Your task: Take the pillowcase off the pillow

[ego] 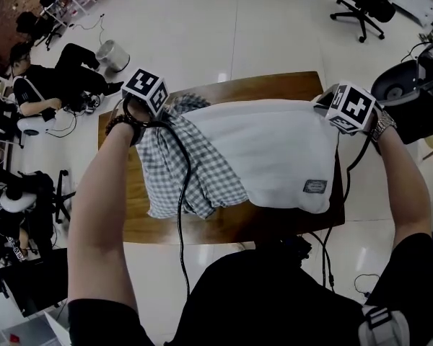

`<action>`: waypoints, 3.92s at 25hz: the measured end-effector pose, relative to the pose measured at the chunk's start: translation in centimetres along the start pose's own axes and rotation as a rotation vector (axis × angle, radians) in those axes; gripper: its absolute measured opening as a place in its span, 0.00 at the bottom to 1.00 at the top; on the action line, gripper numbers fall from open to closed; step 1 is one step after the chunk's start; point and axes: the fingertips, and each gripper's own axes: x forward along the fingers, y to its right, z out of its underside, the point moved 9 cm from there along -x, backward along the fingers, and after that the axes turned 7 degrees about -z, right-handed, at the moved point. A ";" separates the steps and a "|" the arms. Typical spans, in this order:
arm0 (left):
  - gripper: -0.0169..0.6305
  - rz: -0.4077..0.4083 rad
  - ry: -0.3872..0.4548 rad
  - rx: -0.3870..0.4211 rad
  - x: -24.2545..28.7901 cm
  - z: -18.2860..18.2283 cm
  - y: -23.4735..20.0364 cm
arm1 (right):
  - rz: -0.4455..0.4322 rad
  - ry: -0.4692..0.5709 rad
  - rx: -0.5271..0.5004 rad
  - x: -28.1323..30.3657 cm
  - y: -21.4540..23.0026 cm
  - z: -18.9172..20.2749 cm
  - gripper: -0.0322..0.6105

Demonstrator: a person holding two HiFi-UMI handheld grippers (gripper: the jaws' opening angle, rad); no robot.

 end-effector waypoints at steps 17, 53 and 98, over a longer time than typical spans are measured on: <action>0.13 -0.015 0.342 0.091 -1.4 0.4 3.9 | 0.145 0.003 -0.060 3.1 -0.6 -0.4 0.17; 0.31 0.095 0.653 0.155 -4.7 22.6 16.0 | 0.215 0.048 -0.254 7.6 -30.6 -6.4 0.50; 0.06 -0.108 0.742 -0.523 9.0 31.8 20.0 | 0.767 -0.021 -0.468 17.2 -33.3 -1.3 0.08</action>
